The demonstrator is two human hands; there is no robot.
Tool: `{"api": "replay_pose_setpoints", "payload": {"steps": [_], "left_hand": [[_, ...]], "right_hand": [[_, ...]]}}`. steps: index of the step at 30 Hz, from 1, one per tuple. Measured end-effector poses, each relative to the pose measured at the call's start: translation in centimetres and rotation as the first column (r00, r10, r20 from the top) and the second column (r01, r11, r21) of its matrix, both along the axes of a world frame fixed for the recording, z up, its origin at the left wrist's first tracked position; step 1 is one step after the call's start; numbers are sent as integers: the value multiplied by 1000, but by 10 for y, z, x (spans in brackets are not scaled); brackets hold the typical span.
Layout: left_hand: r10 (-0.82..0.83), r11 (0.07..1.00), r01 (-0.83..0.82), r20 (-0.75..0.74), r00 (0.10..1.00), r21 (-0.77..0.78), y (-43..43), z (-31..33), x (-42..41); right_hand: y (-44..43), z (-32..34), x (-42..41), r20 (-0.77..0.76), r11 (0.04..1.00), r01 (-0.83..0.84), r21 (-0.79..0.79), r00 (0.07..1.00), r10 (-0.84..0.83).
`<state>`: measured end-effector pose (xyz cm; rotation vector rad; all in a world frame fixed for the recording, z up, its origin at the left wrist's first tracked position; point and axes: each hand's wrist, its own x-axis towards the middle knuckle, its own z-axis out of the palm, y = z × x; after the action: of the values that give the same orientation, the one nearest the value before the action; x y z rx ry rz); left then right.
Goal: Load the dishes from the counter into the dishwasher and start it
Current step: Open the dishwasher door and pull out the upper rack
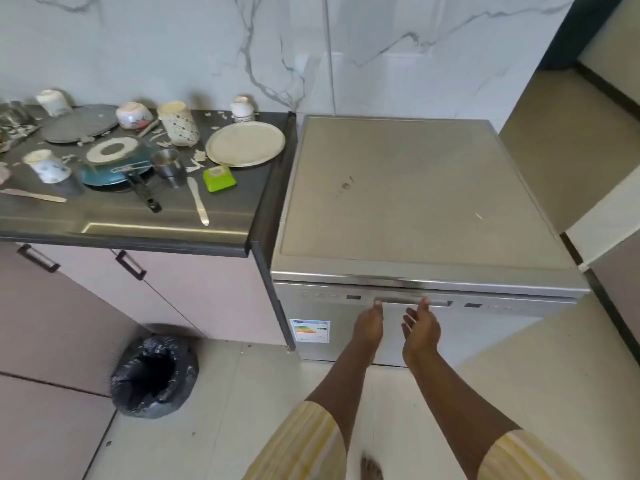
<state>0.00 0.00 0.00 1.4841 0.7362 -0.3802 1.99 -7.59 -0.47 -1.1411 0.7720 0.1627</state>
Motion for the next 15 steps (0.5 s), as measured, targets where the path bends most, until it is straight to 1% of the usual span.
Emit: {"api": "replay_pose_setpoints", "payload": {"steps": [1,2,3,5,7,9,11,13,15], "left_hand": [[108,988,-106,6,994,-109,-10,-2,11],[204,957,-201,-10,979,-208,-16,-3,20],[282,920,-280,-30,959,-274,-23,-3,29],[423,817,-417,-77,903,-400,-32,-5,43],[534,695,-509,-110,838,-507,-40,-7,48],[626,572,-557,-119,771,-602,-44,-8,49],[668,477,-558,-132,732,-679,-43,-14,50],[688,434,-569,-150,710,-698,-40,-20,48],[688,433,-581,-163,707,-689,-37,-25,45]], "right_hand": [[-6,2,8,40,995,66,79,997,-69],[-13,-1,18,40,974,135,180,989,-145],[-18,5,26,47,957,163,239,983,-179],[-24,8,40,37,907,227,356,966,-256],[-26,6,48,-16,845,280,457,952,-306],[-28,2,53,-49,784,306,540,941,-334],[-31,-4,55,-44,745,288,601,943,-329],[-32,-6,54,-13,759,233,609,959,-284],[-31,-6,53,-16,797,213,566,969,-248]]}}
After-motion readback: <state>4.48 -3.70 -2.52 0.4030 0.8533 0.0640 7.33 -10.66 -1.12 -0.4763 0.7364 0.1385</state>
